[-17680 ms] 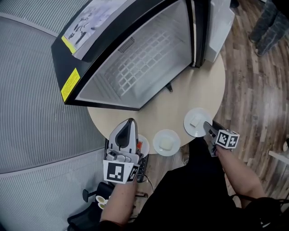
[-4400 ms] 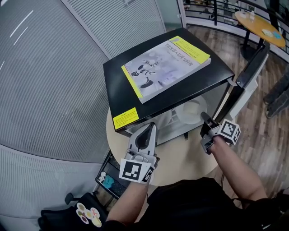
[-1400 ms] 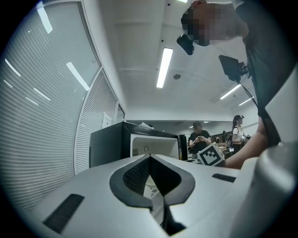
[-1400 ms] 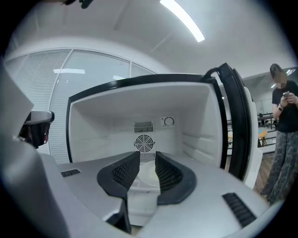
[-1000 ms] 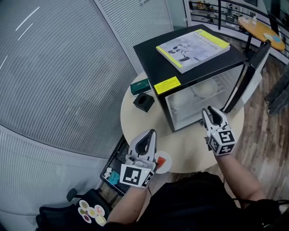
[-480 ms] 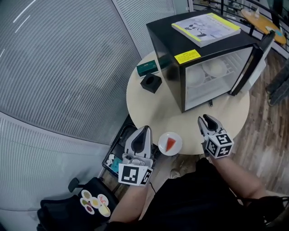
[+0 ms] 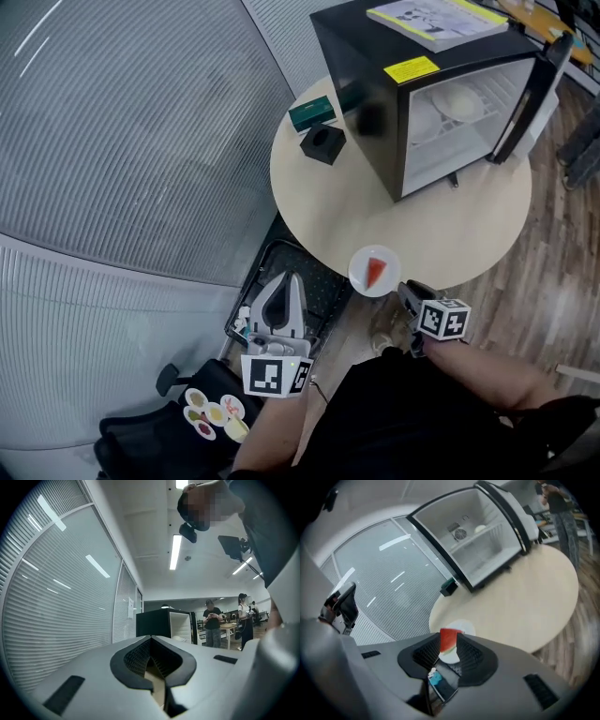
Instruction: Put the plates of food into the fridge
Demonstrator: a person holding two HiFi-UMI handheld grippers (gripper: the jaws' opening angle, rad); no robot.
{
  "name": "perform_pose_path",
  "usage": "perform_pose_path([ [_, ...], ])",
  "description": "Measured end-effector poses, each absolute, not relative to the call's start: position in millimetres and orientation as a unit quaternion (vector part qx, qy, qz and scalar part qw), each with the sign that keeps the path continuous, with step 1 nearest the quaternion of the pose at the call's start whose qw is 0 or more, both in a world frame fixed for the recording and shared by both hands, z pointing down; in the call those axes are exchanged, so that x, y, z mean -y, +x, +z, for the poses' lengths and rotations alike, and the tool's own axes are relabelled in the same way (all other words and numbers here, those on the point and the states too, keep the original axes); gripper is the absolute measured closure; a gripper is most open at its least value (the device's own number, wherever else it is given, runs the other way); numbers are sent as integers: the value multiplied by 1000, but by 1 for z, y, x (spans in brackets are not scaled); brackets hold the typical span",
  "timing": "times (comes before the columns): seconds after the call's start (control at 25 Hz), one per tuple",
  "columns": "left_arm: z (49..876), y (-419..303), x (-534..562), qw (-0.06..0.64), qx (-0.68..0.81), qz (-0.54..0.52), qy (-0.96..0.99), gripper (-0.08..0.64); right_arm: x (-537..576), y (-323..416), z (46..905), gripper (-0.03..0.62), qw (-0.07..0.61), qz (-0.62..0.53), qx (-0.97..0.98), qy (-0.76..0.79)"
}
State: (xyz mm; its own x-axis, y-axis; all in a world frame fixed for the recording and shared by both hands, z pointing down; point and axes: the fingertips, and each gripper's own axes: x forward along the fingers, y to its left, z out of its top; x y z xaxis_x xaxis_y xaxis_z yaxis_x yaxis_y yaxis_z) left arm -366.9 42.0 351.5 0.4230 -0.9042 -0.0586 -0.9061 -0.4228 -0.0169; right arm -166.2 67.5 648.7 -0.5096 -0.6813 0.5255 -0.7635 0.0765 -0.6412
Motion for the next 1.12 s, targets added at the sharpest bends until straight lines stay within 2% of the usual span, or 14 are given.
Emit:
perform_pose_path([
  [0.2,364,-399,-59,22,-552,-7,-833,558,-100,-200,709,482,42,578,673,460],
  [0.4,377,-407,-68,12,-555,-31,-831,558,-102,-226,733,480,-52,661,623,415],
  [0.8,394,-396,-59,9,-551,-65,-832,558,-72,-232,749,480,-141,698,575,403],
  [1.12,402,-397,-42,6,-551,-85,-830,558,-65,-237,761,482,-160,719,552,391],
])
